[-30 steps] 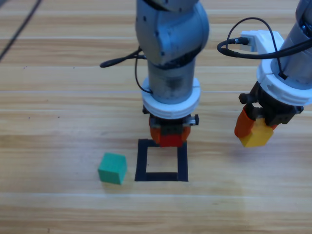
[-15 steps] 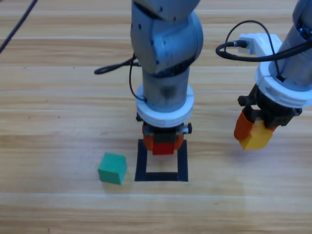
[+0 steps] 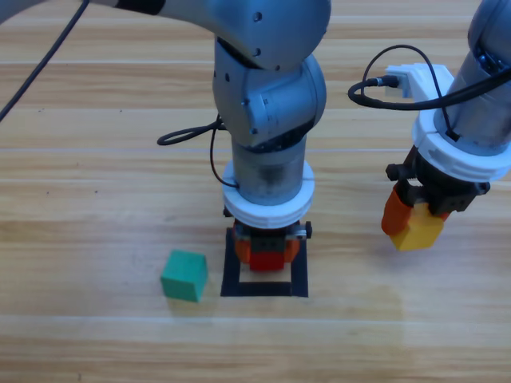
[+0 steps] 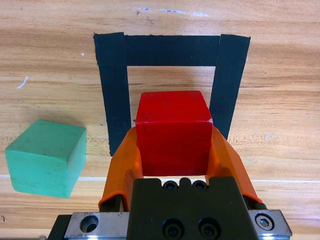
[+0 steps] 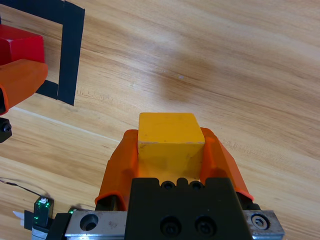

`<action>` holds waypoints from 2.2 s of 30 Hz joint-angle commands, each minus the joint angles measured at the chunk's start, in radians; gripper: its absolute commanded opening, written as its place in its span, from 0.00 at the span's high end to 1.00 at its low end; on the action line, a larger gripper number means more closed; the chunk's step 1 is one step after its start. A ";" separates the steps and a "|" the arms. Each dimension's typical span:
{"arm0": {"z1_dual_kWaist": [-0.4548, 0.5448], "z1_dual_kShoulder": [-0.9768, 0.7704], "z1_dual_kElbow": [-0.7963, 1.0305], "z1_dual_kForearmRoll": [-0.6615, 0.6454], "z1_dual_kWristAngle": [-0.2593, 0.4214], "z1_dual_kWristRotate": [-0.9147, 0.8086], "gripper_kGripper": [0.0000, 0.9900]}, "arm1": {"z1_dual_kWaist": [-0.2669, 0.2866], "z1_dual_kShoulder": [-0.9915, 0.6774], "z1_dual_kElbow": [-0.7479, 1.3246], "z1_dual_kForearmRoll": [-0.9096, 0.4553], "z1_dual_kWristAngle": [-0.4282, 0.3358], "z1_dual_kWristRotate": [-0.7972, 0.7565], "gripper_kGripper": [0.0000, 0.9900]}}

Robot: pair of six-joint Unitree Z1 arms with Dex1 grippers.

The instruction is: Stack the blocks in the rectangular block: red at the bottom, yellow in the middle, green on top

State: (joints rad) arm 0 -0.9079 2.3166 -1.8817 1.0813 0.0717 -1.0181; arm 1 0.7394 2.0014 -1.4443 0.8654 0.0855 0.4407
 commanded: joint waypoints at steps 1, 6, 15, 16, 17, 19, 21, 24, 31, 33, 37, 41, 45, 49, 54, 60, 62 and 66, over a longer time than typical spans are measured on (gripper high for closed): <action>-0.020 0.032 0.019 -0.015 -0.012 0.007 0.89 | 0.029 0.062 -0.013 0.010 0.014 -0.008 1.00; -0.023 0.046 0.021 -0.021 -0.012 0.007 0.89 | 0.028 0.063 -0.013 0.010 0.014 -0.010 1.00; -0.023 0.058 0.024 -0.027 -0.010 0.007 0.89 | 0.025 0.063 -0.010 0.010 0.014 -0.011 1.00; -0.023 0.060 0.024 -0.027 -0.010 0.007 0.89 | 0.025 0.063 -0.010 0.010 0.014 -0.011 1.00; -0.023 0.060 0.024 -0.027 -0.010 0.007 0.89 | 0.025 0.063 -0.010 0.010 0.014 -0.011 1.00; -0.023 0.061 0.024 -0.029 -0.010 0.006 0.89 | 0.025 0.063 -0.010 0.010 0.014 -0.011 1.00; -0.025 0.063 0.024 -0.031 -0.010 0.004 0.89 | 0.025 0.063 -0.010 0.010 0.014 -0.011 1.00; -0.026 0.067 0.024 -0.032 -0.010 0.003 0.89 | 0.023 0.063 -0.010 0.010 0.014 -0.011 1.00; -0.028 0.070 0.026 -0.035 -0.009 0.001 0.89 | 0.023 0.063 -0.010 0.010 0.014 -0.011 1.00; -0.028 0.072 0.026 -0.035 -0.007 -0.002 0.89 | 0.023 0.065 -0.008 0.010 0.014 -0.013 1.00; -0.028 0.076 0.029 -0.035 -0.007 -0.002 0.89 | 0.021 0.066 -0.007 0.010 0.017 -0.013 1.00; -0.029 0.075 0.038 -0.035 -0.006 -0.004 0.85 | 0.021 0.065 -0.010 0.010 0.017 -0.013 1.00; -0.031 0.072 0.042 -0.037 -0.006 -0.010 0.78 | 0.021 0.065 -0.010 0.010 0.016 -0.014 1.00; -0.031 0.060 0.056 -0.037 -0.004 -0.010 0.78 | 0.018 0.065 -0.008 0.010 0.016 -0.014 1.00; -0.032 0.050 0.067 -0.037 -0.004 -0.017 0.73 | 0.018 0.065 -0.007 0.010 0.016 -0.014 1.00; -0.040 0.046 0.070 -0.037 -0.004 -0.027 0.67 | 0.017 0.065 -0.004 0.010 0.014 -0.014 1.00; -0.040 0.046 0.068 -0.037 -0.004 -0.027 0.67 | 0.015 0.065 -0.002 0.010 0.014 -0.014 1.00; -0.048 0.046 0.064 -0.043 -0.004 -0.031 0.57 | 0.015 0.062 -0.001 0.010 0.014 -0.014 1.00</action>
State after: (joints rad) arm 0 -0.9095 2.3298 -1.8525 1.0508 0.0707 -1.0391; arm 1 0.7394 2.0016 -1.4454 0.8655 0.0855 0.4342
